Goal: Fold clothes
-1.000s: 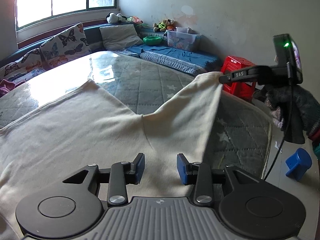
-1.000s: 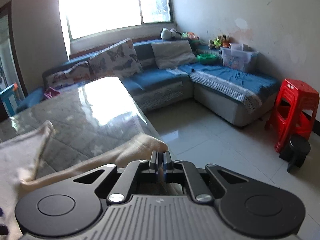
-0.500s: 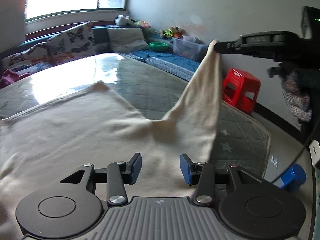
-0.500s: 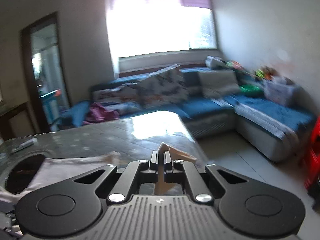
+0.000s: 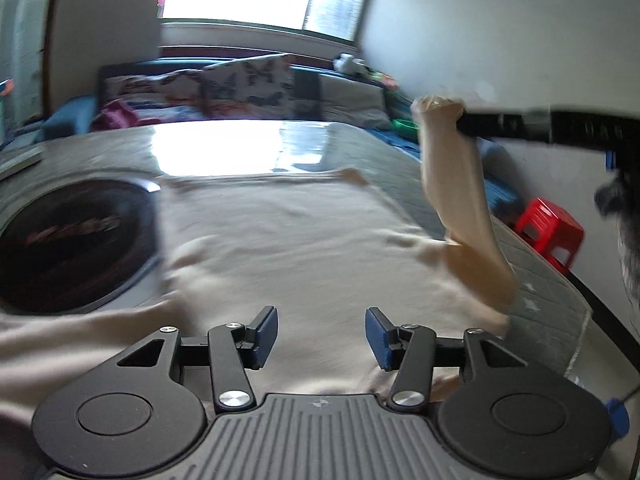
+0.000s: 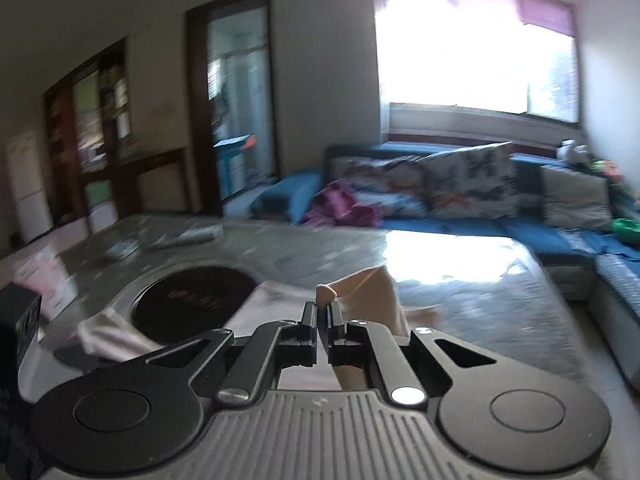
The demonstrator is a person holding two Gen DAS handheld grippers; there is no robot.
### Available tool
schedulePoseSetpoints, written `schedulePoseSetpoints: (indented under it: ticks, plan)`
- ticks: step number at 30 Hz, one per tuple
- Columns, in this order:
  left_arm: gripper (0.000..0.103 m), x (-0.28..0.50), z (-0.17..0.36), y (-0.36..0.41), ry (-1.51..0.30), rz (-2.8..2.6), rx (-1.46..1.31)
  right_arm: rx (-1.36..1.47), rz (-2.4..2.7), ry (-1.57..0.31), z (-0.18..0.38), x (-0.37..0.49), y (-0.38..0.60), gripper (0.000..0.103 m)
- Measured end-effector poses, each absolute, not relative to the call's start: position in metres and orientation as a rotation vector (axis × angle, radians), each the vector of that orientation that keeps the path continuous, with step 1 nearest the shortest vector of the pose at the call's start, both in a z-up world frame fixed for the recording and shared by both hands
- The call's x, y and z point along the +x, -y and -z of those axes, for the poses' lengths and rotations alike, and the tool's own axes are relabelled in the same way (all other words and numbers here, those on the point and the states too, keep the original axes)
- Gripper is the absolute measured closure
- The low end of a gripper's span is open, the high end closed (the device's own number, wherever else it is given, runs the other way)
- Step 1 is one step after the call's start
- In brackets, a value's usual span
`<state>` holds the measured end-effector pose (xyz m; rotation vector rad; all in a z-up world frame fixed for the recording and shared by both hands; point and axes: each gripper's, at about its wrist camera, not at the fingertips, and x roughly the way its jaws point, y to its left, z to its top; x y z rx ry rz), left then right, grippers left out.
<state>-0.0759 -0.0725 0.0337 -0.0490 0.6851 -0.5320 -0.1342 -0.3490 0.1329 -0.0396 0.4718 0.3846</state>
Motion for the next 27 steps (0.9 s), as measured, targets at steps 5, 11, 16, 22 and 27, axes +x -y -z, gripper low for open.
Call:
schedulePoseSetpoints:
  ticks: [5,11,16,22,27]
  plan:
    - [0.05,-0.082,-0.03,0.04,-0.691,0.46,-0.107,-0.118,-0.497,-0.541,-0.108,-0.128,0.294,0.099]
    - [0.05,-0.088,-0.03,0.018,-0.688,0.411,-0.148,-0.187,-0.578,-0.623,-0.075,-0.14,0.254,0.098]
    - [0.05,-0.088,-0.03,0.015,-0.69,0.398,-0.163,-0.207,-0.612,-0.65,-0.064,-0.149,0.254,0.09]
    - [0.05,-0.091,-0.035,0.03,-0.672,0.436,-0.137,-0.239,-0.531,-0.632,-0.068,-0.167,0.288,0.074]
    - [0.054,-0.09,-0.031,0.052,-0.666,0.473,-0.068,-0.227,-0.363,-0.659,-0.06,-0.18,0.335,0.065]
